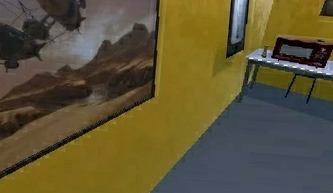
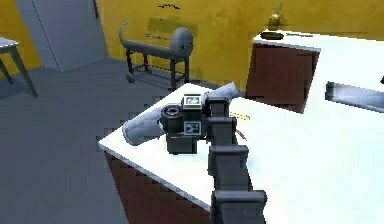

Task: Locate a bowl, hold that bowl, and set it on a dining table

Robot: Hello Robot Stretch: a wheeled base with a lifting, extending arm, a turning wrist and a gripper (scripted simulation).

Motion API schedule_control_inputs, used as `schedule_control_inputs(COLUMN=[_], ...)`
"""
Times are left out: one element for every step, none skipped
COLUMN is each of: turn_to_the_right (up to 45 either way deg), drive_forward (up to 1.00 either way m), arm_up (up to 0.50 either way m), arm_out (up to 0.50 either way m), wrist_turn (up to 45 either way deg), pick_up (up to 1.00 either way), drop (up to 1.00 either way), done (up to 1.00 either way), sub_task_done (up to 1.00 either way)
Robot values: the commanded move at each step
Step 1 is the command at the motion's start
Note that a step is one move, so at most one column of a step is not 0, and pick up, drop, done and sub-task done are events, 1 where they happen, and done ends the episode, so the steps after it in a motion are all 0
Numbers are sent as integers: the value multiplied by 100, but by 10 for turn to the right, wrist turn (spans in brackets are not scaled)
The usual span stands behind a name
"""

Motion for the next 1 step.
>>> schedule_control_inputs(turn_to_the_right=[0], drive_forward=[0], arm_up=[6], arm_out=[0], wrist_turn=[0], pick_up=[0], drop=[0], done=[0], sub_task_done=[0])
